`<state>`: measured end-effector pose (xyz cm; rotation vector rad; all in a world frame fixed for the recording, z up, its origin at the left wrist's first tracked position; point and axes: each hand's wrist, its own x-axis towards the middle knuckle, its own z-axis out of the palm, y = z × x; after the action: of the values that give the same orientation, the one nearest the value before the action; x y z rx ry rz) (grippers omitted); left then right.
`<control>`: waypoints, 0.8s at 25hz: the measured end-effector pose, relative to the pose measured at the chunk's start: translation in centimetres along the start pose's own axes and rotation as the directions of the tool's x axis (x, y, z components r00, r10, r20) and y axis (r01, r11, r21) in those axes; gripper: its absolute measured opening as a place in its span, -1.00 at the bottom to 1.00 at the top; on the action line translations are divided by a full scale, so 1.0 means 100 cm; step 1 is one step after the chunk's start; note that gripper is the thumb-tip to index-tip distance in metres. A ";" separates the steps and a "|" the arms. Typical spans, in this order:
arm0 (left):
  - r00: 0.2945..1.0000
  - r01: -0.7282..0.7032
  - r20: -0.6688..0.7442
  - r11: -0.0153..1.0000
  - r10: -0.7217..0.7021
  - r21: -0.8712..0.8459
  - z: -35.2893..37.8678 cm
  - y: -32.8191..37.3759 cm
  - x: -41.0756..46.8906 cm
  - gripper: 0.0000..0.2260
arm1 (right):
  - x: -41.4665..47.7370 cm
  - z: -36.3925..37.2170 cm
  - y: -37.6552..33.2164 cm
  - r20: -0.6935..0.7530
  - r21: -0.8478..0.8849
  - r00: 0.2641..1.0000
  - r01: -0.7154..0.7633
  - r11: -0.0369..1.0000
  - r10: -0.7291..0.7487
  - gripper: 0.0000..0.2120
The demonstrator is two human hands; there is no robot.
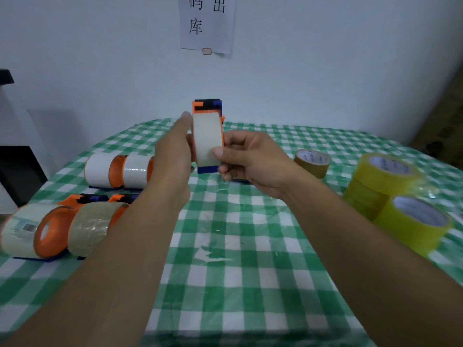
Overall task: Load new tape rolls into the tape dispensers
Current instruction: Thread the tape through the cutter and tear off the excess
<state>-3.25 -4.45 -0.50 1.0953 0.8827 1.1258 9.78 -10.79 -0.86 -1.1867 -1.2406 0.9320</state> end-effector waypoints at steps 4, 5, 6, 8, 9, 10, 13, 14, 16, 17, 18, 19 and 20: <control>0.991 -0.054 0.118 0.993 0.066 -0.101 0.015 0.007 -0.008 -0.79 | -0.018 -0.012 0.000 0.028 -0.225 0.993 0.116 0.968 -0.113 -0.82; 0.985 -0.048 0.160 0.991 0.068 -0.129 0.019 0.006 -0.008 -0.77 | -0.021 -0.015 0.000 0.025 -0.232 0.993 0.120 0.965 -0.117 -0.82; 0.977 -0.032 0.203 0.988 0.063 -0.150 0.022 0.005 -0.008 -0.74 | -0.023 -0.020 0.002 0.021 -0.212 0.994 0.107 0.971 -0.105 -0.84; 0.962 0.008 0.270 0.983 0.042 -0.182 0.030 0.001 -0.008 -0.71 | -0.029 -0.035 0.004 -0.024 -0.074 0.998 0.049 0.996 -0.051 -0.92; 0.954 0.018 0.296 0.982 0.038 -0.186 0.033 -0.001 -0.008 -0.69 | -0.031 -0.042 0.005 -0.081 0.003 0.996 0.027 1.000 -0.027 -0.95; 0.946 0.021 0.321 0.981 0.042 -0.191 0.036 -0.004 -0.007 -0.68 | -0.031 -0.049 0.008 -0.160 0.051 0.987 0.017 0.999 -0.009 -0.91; 0.909 0.049 0.412 0.964 0.065 -0.261 0.047 -0.016 -0.003 -0.68 | -0.027 -0.059 0.020 -0.261 0.099 0.962 -0.058 0.993 0.082 -0.68; 0.896 0.059 0.439 0.958 0.073 -0.279 0.051 -0.021 -0.002 -0.67 | -0.024 -0.059 0.024 -0.226 0.134 0.966 -0.094 0.986 0.123 -0.59; 0.873 0.048 0.477 0.955 0.101 -0.291 0.056 -0.033 0.003 -0.66 | -0.019 -0.060 0.028 -0.165 0.253 0.967 -0.149 0.956 0.194 -0.49; 0.863 0.036 0.491 0.955 0.120 -0.296 0.058 -0.039 0.007 -0.65 | -0.017 -0.062 0.028 -0.151 0.312 0.964 -0.165 0.936 0.220 -0.44; 0.851 0.023 0.506 0.954 0.139 -0.300 0.059 -0.045 0.010 -0.64 | -0.015 -0.066 0.028 -0.145 0.346 0.960 -0.177 0.921 0.239 -0.42; 0.841 0.006 0.518 0.954 0.157 -0.298 0.059 -0.051 0.014 -0.63 | -0.013 -0.068 0.028 -0.145 0.358 0.957 -0.187 0.915 0.253 -0.41; 0.832 -0.012 0.527 0.956 0.172 -0.293 0.059 -0.056 0.018 -0.62 | -0.011 -0.069 0.030 -0.151 0.352 0.953 -0.195 0.915 0.261 -0.42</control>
<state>4.09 -4.35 -4.45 1.1462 0.2075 0.9024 16.72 -12.38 -3.59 -1.1330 -0.7583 1.1210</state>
